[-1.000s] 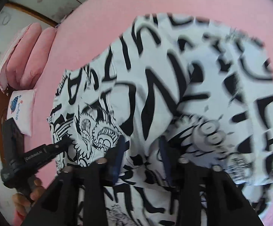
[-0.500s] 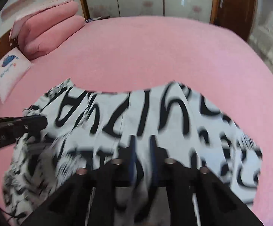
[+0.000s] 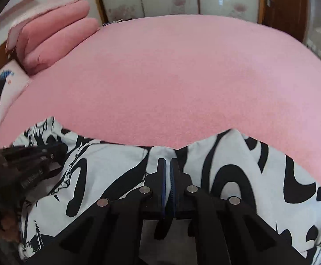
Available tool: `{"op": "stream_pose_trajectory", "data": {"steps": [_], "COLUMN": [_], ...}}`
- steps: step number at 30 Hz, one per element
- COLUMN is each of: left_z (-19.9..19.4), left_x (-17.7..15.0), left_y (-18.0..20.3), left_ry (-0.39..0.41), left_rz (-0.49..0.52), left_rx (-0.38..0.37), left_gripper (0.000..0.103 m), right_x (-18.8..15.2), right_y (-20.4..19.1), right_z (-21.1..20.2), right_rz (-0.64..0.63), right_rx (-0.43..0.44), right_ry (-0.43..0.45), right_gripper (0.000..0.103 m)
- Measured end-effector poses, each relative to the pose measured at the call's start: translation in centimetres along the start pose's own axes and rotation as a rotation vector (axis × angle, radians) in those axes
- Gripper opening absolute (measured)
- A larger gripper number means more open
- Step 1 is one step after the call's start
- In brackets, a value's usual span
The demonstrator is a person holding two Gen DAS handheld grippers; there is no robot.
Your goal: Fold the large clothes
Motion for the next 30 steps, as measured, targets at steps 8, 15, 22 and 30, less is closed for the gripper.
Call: {"op": "stream_pose_trajectory", "data": {"steps": [8,15,22,30], "left_z": [0.6,-0.2,-6.6,-6.6], "left_x": [2.3,2.9,2.7,-5.1], "left_y": [-2.3,-8.3,-3.3,2.1], "left_ry": [-0.021,-0.071,-0.039,-0.187], "left_rz": [0.020,-0.054,-0.040,-0.023], "left_rx": [0.024,0.088,-0.208,-0.302], "left_gripper": [0.005,0.005,0.005,0.005], "right_x": [1.2,1.3,0.3,-6.3], "right_y": [4.7,11.8,4.2,-0.9], "right_z": [-0.9,-4.1,-9.3,-7.6], "right_rz": [-0.045,0.101,0.112,0.163], "right_rx": [-0.152,-0.215,0.159,0.261], "right_ry": [-0.011,-0.054,-0.066,-0.208], "right_gripper": [0.000,0.000,0.000,0.000]}}
Point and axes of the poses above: each gripper's, at about its wrist camera, not at the fingertips, and z roughly the way its jaws point, y to its right, x to its top, the point moved 9 cm from there along z, roughly the way its jaws point, and after that the axes turned 1 degree about -x, right-handed, at the moved point
